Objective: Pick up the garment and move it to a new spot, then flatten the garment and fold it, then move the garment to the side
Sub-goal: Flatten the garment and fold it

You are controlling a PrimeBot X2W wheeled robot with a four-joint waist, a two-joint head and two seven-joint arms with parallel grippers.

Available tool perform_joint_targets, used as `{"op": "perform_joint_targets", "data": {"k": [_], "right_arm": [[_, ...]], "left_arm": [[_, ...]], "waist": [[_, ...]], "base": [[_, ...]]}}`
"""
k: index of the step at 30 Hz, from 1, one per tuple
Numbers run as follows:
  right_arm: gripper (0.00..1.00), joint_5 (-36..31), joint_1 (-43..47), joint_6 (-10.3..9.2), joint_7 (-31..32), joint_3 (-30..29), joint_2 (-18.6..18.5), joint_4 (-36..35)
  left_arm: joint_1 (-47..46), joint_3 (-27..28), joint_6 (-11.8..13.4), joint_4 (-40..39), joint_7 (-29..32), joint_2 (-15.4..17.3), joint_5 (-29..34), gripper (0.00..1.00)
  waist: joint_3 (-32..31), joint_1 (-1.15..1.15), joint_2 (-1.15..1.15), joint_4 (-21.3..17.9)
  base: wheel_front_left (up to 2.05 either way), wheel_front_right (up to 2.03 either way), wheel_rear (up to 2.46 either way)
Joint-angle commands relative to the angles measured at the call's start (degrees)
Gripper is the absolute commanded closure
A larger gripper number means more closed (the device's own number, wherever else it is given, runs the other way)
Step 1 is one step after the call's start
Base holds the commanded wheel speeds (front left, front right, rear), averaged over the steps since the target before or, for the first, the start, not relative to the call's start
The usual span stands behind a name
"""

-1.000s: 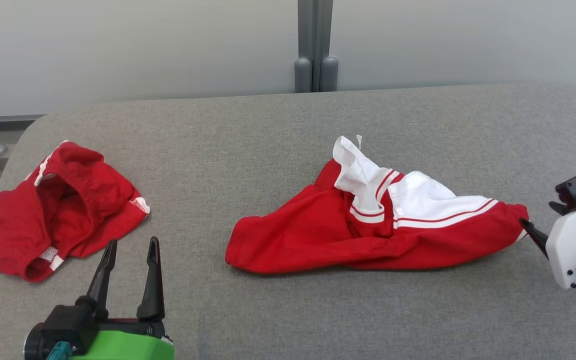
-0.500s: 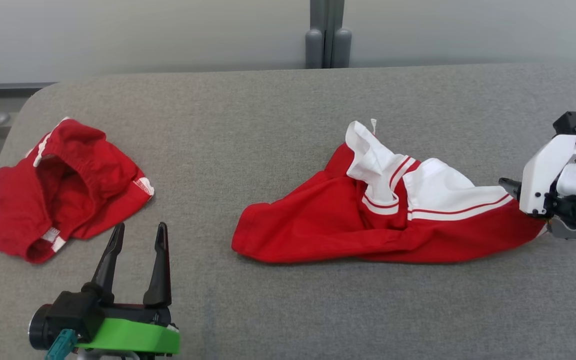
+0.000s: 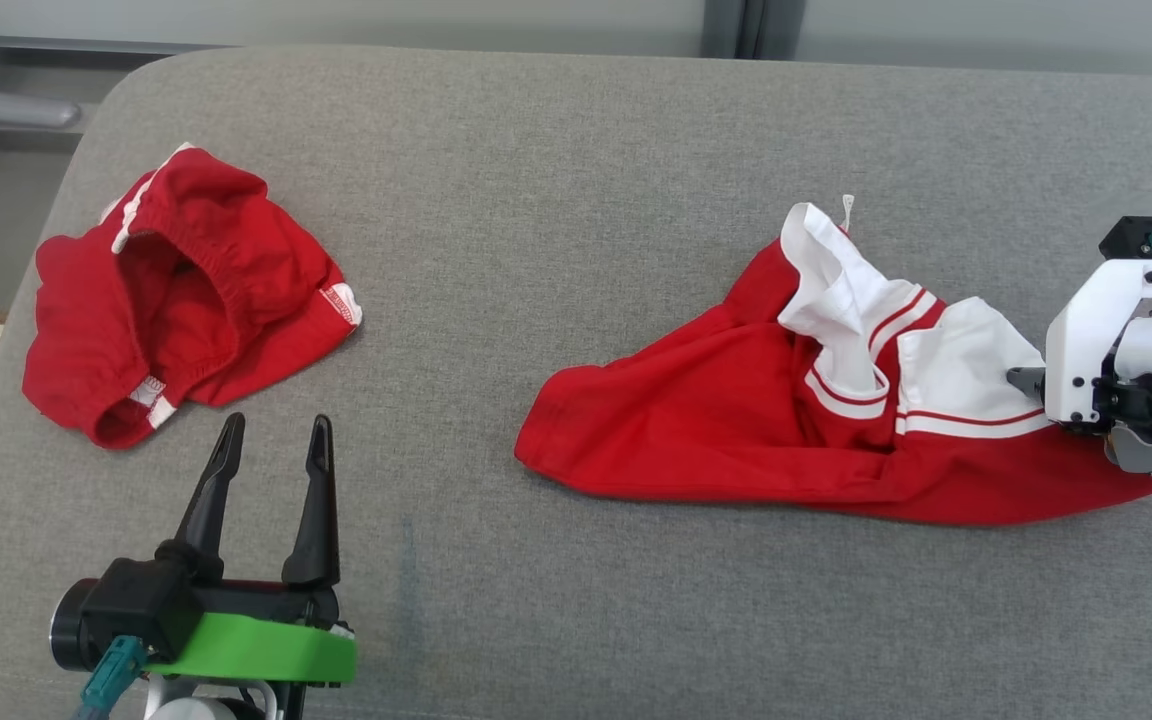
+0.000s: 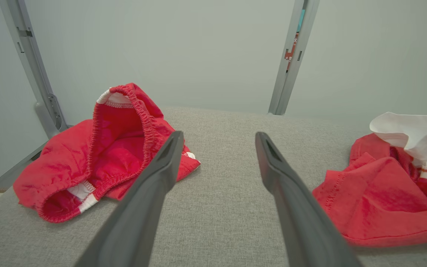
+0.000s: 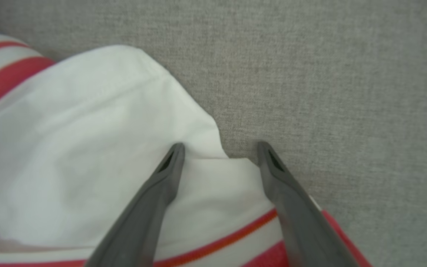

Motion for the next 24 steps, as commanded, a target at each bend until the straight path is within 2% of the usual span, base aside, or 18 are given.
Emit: {"op": "perform_joint_targets", "data": {"k": [1, 2, 3, 4, 12, 17, 20, 21, 24], "right_arm": [[0.00, -0.4, 2.3, 0.00, 0.7, 1.0, 0.6, -0.6], [0.08, -0.4, 3.1, 0.01, 1.0, 1.3, 0.8, -1.2], [0.60, -0.5, 3.6, 0.01, 0.8, 1.6, 1.0, -1.8], [1.00, -0.6, 4.2, 0.02, 0.1, 1.8, 1.0, -2.7], [1.00, -2.5, 4.7, 0.00, -11.1, 1.5, -2.7, -10.7], [1.00, -3.7, 6.8, 0.00, -14.0, 1.9, -6.0, -17.1], [1.00, -4.4, 9.2, 0.00, -14.4, 1.7, -8.3, -23.3], [1.00, -4.5, 11.5, 0.00, -13.6, 1.7, -10.0, -28.8], [1.00, -4.9, 15.6, -0.01, -11.6, 0.9, -13.8, -37.3]], "left_arm": [[-1.0, 0.3, -0.2, -0.1, 0.0, 0.2, -0.6, 0.00], [-1.1, 0.4, -0.2, -0.1, 0.0, 0.1, -0.5, 0.00], [-1.1, 0.4, -0.2, 0.0, 0.0, 0.0, -0.5, 0.00], [-1.2, 0.2, -0.2, 0.2, 0.0, 0.0, -0.4, 0.00], [-0.8, 0.2, -0.2, 0.8, 0.0, 0.0, -0.2, 0.00], [0.6, 0.4, -0.2, 0.9, 0.0, -0.1, -0.1, 0.00], [1.4, 0.7, -0.2, 0.8, 0.0, -0.2, 0.0, 0.00], [2.1, 0.9, -0.2, 0.9, 0.0, -0.2, 0.0, 0.00], [2.7, 1.4, -0.2, 0.8, 0.0, -0.3, 0.0, 0.00]], "waist": [[0.9, 0.00, 0.00, 0.5], [0.9, 0.00, 0.00, 0.4], [1.0, 0.00, 0.00, 0.3], [1.0, 0.00, 0.00, 0.2], [-1.1, 0.00, 0.00, -1.3], [-3.2, 0.00, 0.00, -2.9], [-4.5, 0.00, 0.00, -4.2], [-5.3, 0.00, 0.00, -5.0], [-6.3, 0.00, 0.00, -6.1]], "base": [[0.00, 0.00, 0.00], [0.00, 0.00, 0.00], [0.00, 0.00, 0.00], [0.00, 0.00, 0.00], [0.00, 0.00, 0.00], [0.00, 0.00, 0.00], [0.00, 0.00, 0.00], [0.00, 0.00, 0.00], [0.00, 0.00, 0.00]]}}
